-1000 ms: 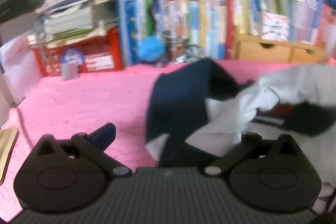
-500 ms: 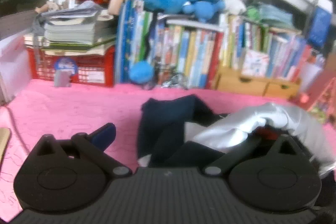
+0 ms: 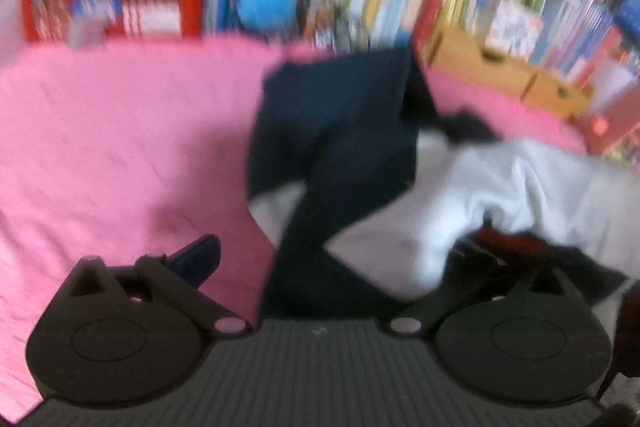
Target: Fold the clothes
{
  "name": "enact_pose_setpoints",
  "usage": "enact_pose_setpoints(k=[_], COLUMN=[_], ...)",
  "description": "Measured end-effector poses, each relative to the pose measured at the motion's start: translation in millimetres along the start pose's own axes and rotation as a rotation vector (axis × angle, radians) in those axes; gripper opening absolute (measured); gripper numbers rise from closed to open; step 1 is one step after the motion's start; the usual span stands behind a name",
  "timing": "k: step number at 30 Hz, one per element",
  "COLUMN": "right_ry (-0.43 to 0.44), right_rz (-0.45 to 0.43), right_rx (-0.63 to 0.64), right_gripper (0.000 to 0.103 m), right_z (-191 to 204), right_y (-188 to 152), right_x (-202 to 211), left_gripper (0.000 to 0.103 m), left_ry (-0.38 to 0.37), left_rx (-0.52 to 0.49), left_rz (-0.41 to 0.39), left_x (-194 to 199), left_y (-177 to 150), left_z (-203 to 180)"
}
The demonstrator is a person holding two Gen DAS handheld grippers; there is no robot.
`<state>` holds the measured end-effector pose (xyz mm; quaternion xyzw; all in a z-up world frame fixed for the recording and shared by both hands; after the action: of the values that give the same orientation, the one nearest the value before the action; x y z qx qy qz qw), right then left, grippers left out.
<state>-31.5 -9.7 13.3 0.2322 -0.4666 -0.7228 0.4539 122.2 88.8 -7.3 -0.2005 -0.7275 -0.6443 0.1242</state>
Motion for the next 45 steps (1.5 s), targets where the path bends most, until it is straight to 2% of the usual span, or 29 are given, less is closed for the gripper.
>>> enact_pose_setpoints(k=[4, 6, 7, 10, 12, 13, 16, 19, 20, 22, 23, 26, 28, 33, 36, 38, 41, 43, 45], right_ry=[-0.134, -0.25, -0.345, -0.703, -0.867, -0.891, -0.957, -1.014, -1.032, -1.069, -1.053, -0.993, -0.985, -1.01, -1.028, -1.043, -1.056, -1.034, -1.036], right_rz=[-0.015, -0.037, -0.054, -0.064, -0.02, -0.005, 0.041, -0.023, -0.044, -0.087, -0.118, -0.195, -0.217, -0.22, -0.221, -0.211, -0.194, -0.172, -0.16], right_rx=[0.077, 0.15, 0.219, 0.561, 0.787, 0.818, 0.906, 0.828, 0.801, 0.747, 0.707, 0.568, 0.516, 0.491, 0.459, 0.444, 0.421, 0.408, 0.419], right_gripper=[0.093, 0.093, 0.095, 0.096, 0.096, 0.096, 0.096, 0.096, 0.096, 0.096, 0.096, 0.097, 0.098, 0.101, 0.102, 0.103, 0.103, 0.103, 0.103], right_z=[-4, -14, -23, -55, -76, -86, -114, -131, -137, -148, -142, -135, -140, -150, -158, -164, -172, -173, -173], right_y=[9, 13, 17, 24, 25, 25, 26, 47, 54, 67, 75, 92, 100, 102, 97, 93, 84, 76, 71], right_x=[22, 32, 37, 49, 55, 53, 48, 35, 31, 23, 36, 51, 56, 61, 59, 62, 65, 63, 61], left_gripper=[0.103, 0.103, 0.103, 0.103, 0.103, 0.103, 0.103, 0.103, 0.103, 0.103, 0.103, 0.103, 0.103, 0.103, 0.103, 0.098, 0.097, 0.097, 0.097], left_ry=[-0.019, -0.033, -0.042, -0.069, -0.087, -0.096, -0.145, -0.193, -0.186, -0.145, -0.113, -0.002, 0.06, 0.06, 0.028, -0.004, 0.048, 0.042, 0.023], left_rx=[-0.003, -0.024, -0.048, -0.119, -0.166, -0.19, -0.238, -0.257, -0.269, -0.304, -0.329, -0.424, -0.46, -0.442, -0.322, -0.119, 0.114, 0.157, 0.131], left_rz=[0.052, 0.056, 0.042, 0.001, -0.026, -0.04, -0.024, 0.03, 0.056, 0.104, 0.112, 0.073, 0.059, 0.091, 0.152, 0.181, 0.131, 0.088, 0.059], left_x=[-12, -8, 0, 25, 41, 50, 58, 48, 40, 23, 16, -6, -16, -11, 1, 11, 26, 36, 48], left_y=[-13, -14, -12, -5, 0, 2, -11, -34, -44, -61, -66, -68, -70, -80, -83, -77, -57, -45, -37], left_z=[-3, -6, -9, -17, -22, -25, -46, -70, -75, -81, -82, -80, -73, -59, -39, -15, 30, 39, 33])
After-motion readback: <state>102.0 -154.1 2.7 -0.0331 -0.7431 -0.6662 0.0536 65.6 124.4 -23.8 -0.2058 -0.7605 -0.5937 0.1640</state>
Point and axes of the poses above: each gripper's, at about its wrist camera, not at the fingertips, and x roughly against the way its jaws point, z to its left, y to its top, the point moved 10 cm from there along -x, roughly the way its jaws point, and after that the axes turned 15 degrees about -z, right-handed, at the moved point
